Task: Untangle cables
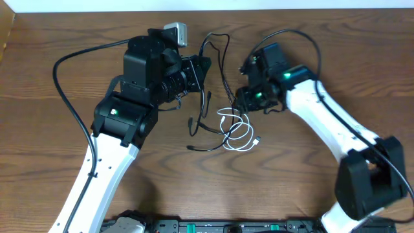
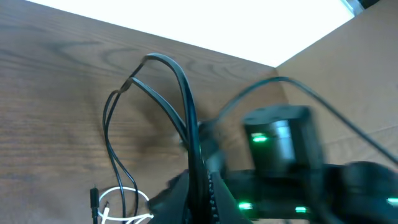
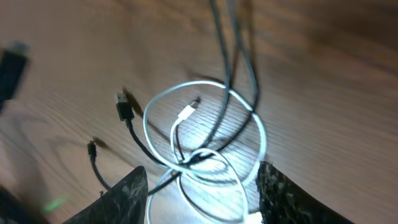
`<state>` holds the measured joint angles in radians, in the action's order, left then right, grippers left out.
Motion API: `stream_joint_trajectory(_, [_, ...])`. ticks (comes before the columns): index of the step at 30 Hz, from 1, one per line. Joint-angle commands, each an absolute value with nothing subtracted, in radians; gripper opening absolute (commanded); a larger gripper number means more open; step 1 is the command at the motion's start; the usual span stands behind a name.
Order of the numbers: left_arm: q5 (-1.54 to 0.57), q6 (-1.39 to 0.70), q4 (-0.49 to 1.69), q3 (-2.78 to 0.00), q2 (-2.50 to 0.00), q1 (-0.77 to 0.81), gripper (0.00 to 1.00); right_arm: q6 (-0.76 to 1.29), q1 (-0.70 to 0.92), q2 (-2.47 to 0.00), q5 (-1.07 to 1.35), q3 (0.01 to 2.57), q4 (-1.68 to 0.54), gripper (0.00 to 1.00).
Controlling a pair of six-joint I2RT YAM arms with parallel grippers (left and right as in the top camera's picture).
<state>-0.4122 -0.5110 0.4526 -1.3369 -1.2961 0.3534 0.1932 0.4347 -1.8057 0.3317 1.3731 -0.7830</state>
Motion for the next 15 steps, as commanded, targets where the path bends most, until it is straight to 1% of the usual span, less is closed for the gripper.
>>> stream_joint_trajectory(1, [-0.406, -0.555, 0.471, -1.345, -1.291, 0.348, 0.07, 0.096, 0.469, -1.862, 0.385, 1.368, -0.769, 0.52])
stream_joint_trajectory(3, [-0.406, -0.582, 0.479, -1.345, -1.293, 0.347, 0.08, 0.069, 0.482, -1.888, 0.384, 1.368, -0.762, 0.51])
stream_joint_trajectory(7, [-0.406, -0.590, 0.482, -1.345, -1.296, 0.347, 0.07, 0.026, 0.505, -1.922, 0.383, 1.366, -0.763, 0.39])
stream_joint_trajectory(9, [-0.406, -0.590, 0.482, -1.345, -1.296, 0.347, 0.07, 0.017, 0.511, -1.929, 0.371, 1.366, -0.760, 0.37])
stream_joint_trajectory(14, [-0.406, -0.593, 0.482, -1.345, -1.296, 0.347, 0.07, 0.016, 0.521, -1.962, 0.272, 1.364, -0.747, 0.29])
stream_joint_trajectory(15, [-0.406, -0.594, 0.482, -1.345, -1.296, 0.347, 0.07, 0.009, 0.523, -1.966, 0.255, 1.363, -0.751, 0.21])
